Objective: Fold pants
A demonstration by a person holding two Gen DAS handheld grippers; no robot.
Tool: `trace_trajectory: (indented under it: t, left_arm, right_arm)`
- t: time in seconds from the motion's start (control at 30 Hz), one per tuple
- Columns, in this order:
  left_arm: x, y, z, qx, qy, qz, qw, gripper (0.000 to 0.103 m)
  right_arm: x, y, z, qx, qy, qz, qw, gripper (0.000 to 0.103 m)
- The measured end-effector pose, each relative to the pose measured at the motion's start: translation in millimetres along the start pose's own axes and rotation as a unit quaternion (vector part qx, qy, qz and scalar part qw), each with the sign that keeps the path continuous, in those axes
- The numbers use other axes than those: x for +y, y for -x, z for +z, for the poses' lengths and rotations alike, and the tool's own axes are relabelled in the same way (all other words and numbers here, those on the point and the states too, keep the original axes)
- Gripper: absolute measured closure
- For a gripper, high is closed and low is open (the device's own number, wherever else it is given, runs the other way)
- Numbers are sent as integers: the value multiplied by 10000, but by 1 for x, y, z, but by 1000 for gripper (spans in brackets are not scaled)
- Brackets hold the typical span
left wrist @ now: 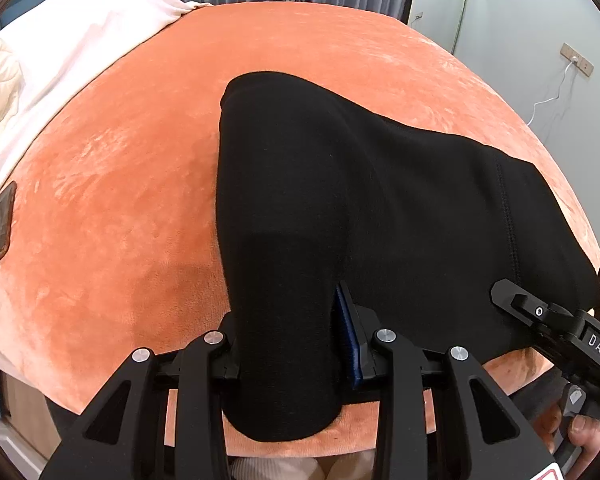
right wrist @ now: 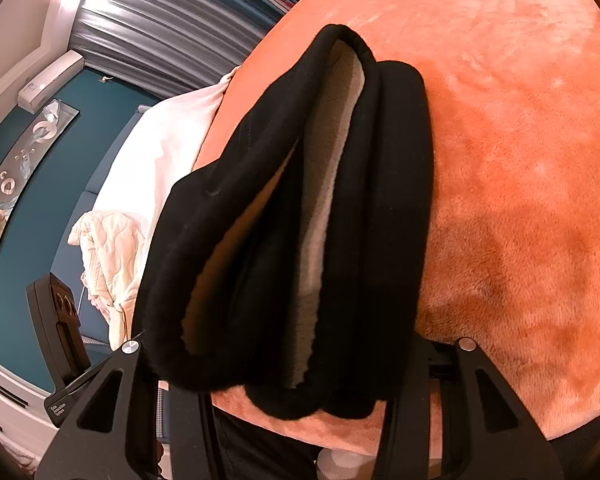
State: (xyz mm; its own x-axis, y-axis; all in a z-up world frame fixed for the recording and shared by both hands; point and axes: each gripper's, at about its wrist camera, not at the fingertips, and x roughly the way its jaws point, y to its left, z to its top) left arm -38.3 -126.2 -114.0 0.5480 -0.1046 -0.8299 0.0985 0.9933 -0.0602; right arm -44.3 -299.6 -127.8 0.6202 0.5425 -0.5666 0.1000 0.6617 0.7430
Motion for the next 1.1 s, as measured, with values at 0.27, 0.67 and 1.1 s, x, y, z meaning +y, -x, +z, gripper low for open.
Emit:
trace_trajectory:
  t: [0.27, 0.67, 1.1]
  left_arm:
    - [11, 19, 3, -2, 250, -437, 9987, 80]
    - [1, 95, 143, -1579, -33, -1184, 9803, 81]
    - [-18, -103, 337, -2120, -75, -182, 9771, 60]
  right_arm:
    - [24, 14, -1, -142, 187, -96, 9997, 64]
    - [147, 45, 128, -1149, 1698, 361, 9781, 65]
    - [124, -163, 349, -1302, 1593, 91, 9786, 25]
